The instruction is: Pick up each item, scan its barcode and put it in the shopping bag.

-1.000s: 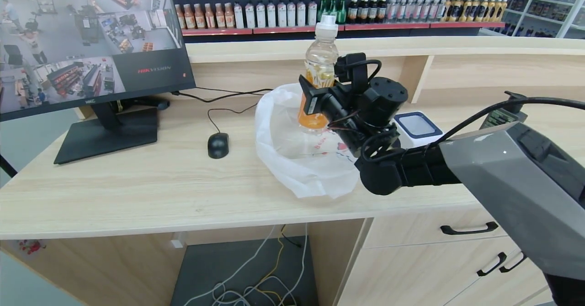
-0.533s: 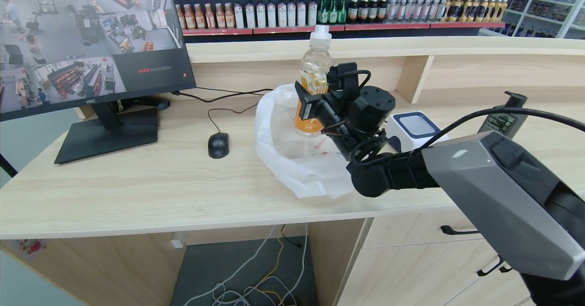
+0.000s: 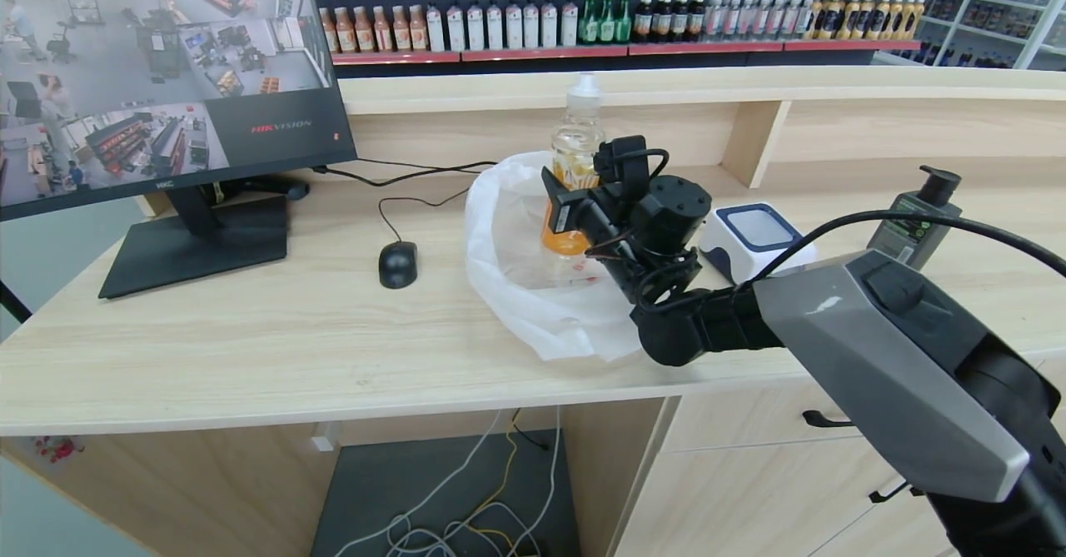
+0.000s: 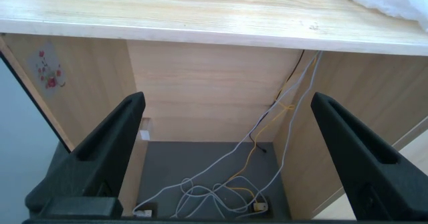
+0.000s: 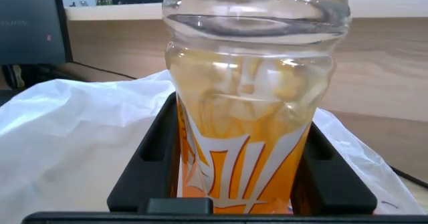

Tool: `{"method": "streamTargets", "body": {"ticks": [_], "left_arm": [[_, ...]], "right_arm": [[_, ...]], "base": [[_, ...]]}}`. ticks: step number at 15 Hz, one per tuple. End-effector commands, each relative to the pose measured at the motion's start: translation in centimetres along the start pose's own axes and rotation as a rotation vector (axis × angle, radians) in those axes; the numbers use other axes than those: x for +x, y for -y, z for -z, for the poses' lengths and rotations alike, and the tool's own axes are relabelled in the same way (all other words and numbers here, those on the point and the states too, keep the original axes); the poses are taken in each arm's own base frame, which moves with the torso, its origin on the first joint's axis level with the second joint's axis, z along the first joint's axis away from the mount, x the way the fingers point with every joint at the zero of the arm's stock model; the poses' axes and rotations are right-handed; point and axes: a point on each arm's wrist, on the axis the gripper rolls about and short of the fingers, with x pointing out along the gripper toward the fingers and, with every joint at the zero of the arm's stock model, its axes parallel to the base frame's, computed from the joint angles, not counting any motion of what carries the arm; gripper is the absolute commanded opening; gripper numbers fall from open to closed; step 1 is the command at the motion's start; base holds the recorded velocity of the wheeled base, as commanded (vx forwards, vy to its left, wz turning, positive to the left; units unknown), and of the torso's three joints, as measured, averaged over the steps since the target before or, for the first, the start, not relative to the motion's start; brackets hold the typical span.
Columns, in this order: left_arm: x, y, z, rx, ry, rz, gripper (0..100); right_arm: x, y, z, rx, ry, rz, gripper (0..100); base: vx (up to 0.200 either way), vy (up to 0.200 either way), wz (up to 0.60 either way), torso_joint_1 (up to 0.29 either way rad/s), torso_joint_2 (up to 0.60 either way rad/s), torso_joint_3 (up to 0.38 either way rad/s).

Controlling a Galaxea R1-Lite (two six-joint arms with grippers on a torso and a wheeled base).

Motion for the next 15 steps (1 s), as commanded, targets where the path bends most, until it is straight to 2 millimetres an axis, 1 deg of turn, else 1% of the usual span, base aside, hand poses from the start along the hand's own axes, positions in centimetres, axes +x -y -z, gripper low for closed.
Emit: {"method": "streamTargets", "body": {"ticks": [1,8,13,15], "left_arm": [[0.0,0.0,0.0,0.0,0.0,-0.001,100],[0.0,0.0,0.0,0.0,0.0,-0.001,100],[0.0,0.0,0.0,0.0,0.0,-0.001,100],[0.0,0.0,0.0,0.0,0.0,-0.001,100]], "right_arm": [[-0.1,0.1,0.9,-0.003,-0.018,-0.001,0],[-0.3,-0.1,1.8,-0.004,-0.054,-0.007,0],[-0.3,-0.2,1.6,-0.001,-0.065,-0.01,0],[-0.5,-0.3,1.9,-0.001,-0.08,-0.008,0]], "base": [[0.0,0.0,0.0,0.0,0.0,0.0],[0.0,0.0,0.0,0.0,0.0,0.0],[0.0,0.0,0.0,0.0,0.0,0.0],[0.0,0.0,0.0,0.0,0.0,0.0]]}}
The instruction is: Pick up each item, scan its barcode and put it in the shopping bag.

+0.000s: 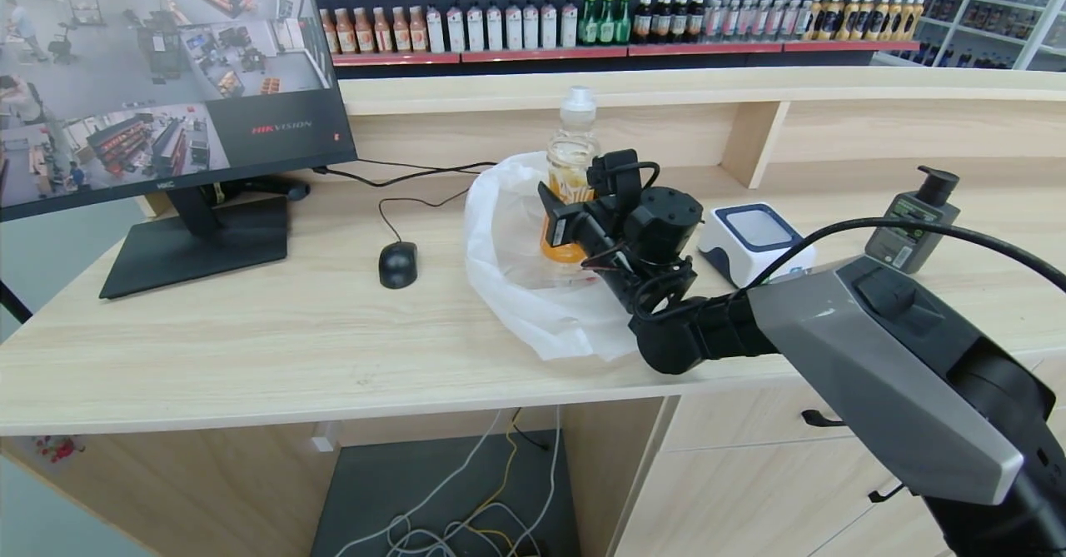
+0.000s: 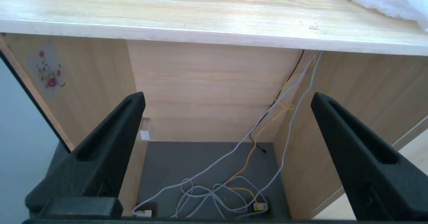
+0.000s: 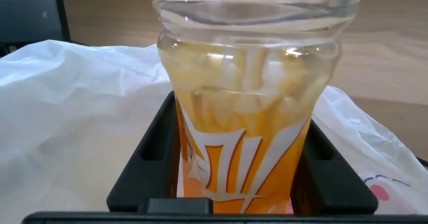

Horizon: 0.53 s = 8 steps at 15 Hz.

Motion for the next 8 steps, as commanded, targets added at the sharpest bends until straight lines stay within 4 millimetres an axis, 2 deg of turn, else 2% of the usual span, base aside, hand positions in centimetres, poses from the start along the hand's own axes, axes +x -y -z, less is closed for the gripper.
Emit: {"method": "streamTargets", "body": {"ticks": [1,8], "left_arm": [[0.0,0.0,0.0,0.0,0.0,-0.001,100],[0.0,0.0,0.0,0.0,0.0,-0.001,100]], "right_arm": [[-0.14,-0.11,0.24,0.0,-0.013,0.006,0],[-0.46,-0.41,0.85,-0.002,-0.054,0.005,0]], "base": [[0.0,0.0,0.0,0.0,0.0,0.0],[0.0,0.0,0.0,0.0,0.0,0.0]]}}
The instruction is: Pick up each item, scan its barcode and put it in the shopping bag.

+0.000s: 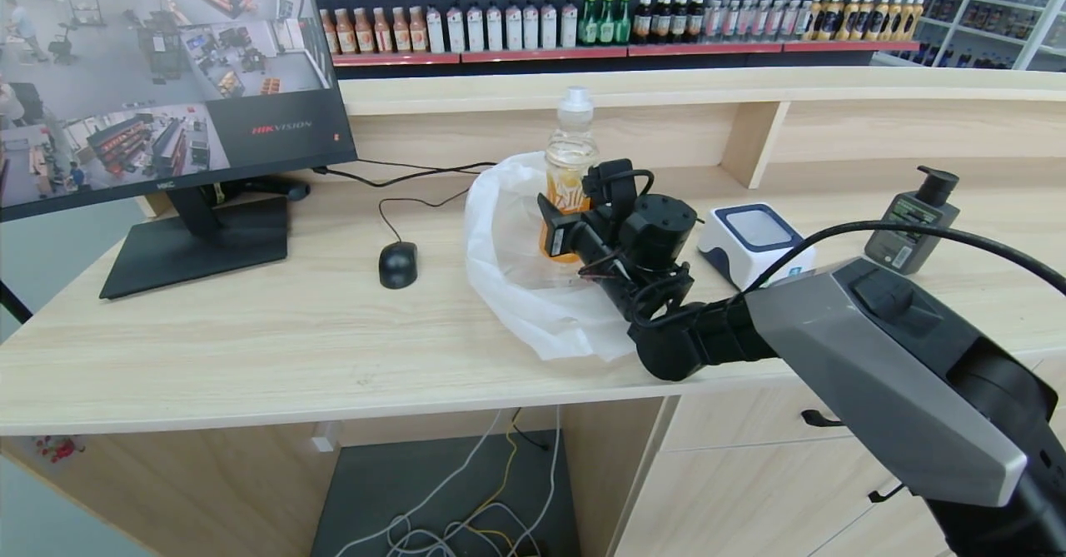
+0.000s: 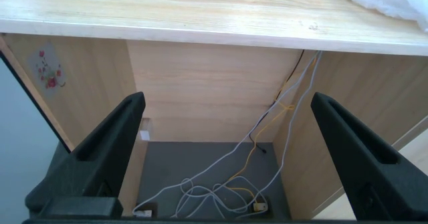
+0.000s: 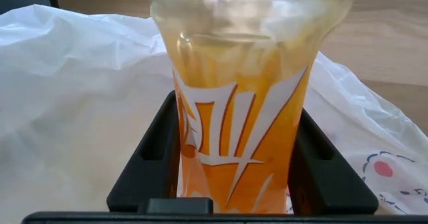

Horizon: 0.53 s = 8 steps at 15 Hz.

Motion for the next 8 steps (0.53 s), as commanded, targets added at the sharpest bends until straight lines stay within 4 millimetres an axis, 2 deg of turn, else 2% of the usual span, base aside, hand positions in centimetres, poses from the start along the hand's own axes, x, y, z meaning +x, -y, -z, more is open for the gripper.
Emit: {"method": "streamTargets", "body": {"ticks": [1,2,3,8], "left_arm": [[0.0,0.0,0.0,0.0,0.0,-0.001,100],[0.0,0.0,0.0,0.0,0.0,-0.001,100],[0.0,0.0,0.0,0.0,0.0,-0.001,100],[0.0,0.0,0.0,0.0,0.0,-0.001,100]], "right_arm": [[-0.04,-0.01,0.02,0.001,-0.003,-0.001,0],[-0.2,-0.27,-0.45,0.016,-0.019,-0.006,0],[-0.21,-0.18,-0.54,0.022,-0.033,-0.005,100],[-0.17,-0.09,-0.76,0.03,-0.017,-0.003,100]], "base": [[0.0,0.0,0.0,0.0,0.0,0.0],[0.0,0.0,0.0,0.0,0.0,0.0],[0.0,0.0,0.0,0.0,0.0,0.0],[0.0,0.0,0.0,0.0,0.0,0.0]]}}
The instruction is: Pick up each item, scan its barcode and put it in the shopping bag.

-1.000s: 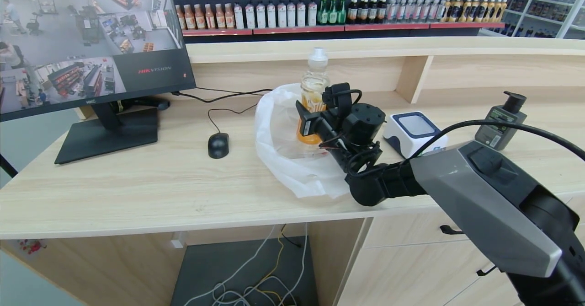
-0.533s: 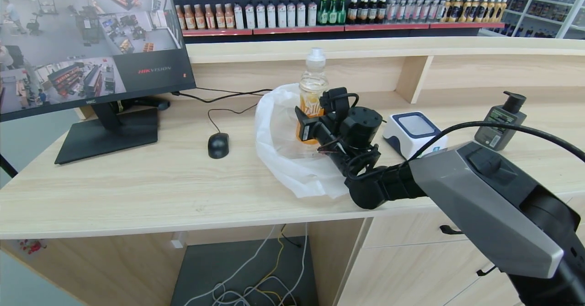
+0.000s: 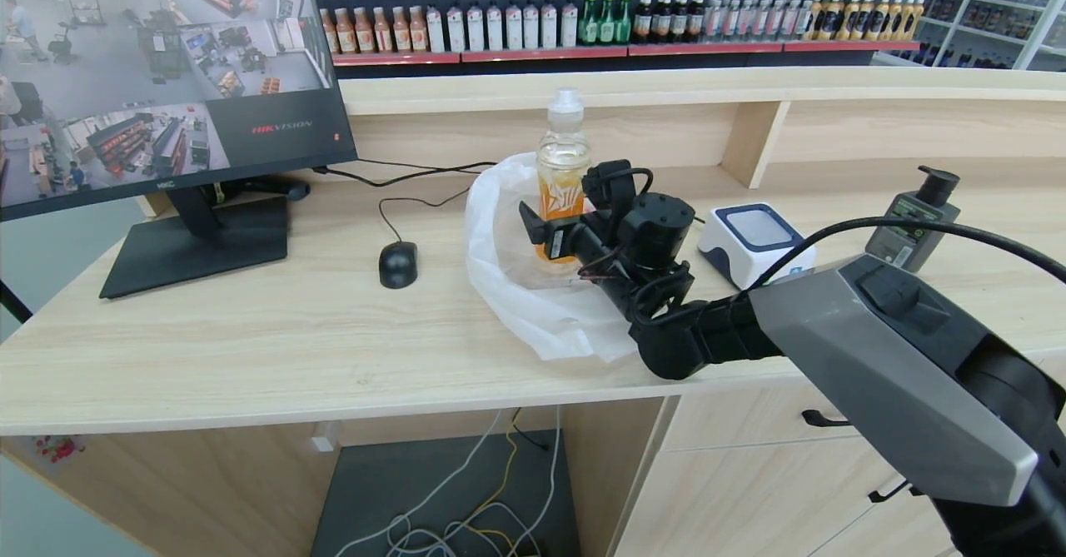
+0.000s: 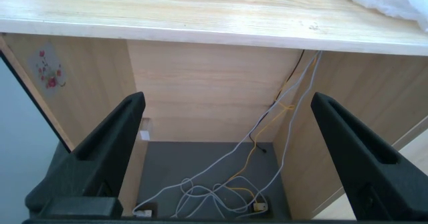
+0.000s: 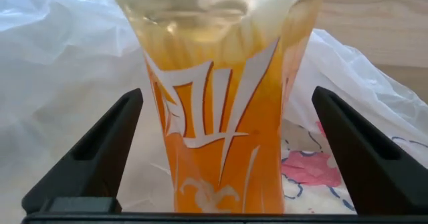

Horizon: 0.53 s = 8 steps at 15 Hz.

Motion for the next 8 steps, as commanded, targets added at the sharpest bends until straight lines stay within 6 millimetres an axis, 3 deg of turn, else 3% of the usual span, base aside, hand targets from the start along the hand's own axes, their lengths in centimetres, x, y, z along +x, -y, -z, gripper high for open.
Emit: {"method": "streamTargets", "body": {"ticks": [1,8], "left_arm": [[0.0,0.0,0.0,0.0,0.0,-0.001,100],[0.0,0.0,0.0,0.0,0.0,-0.001,100]], "right_arm": [[-0.1,0.0,-0.3,0.0,0.012,0.0,100],[-1.4,0.2,-2.9,0.0,0.022,0.0,100]], "base": [[0.0,0.0,0.0,0.0,0.0,0.0],[0.0,0.0,0.0,0.0,0.0,0.0]]}}
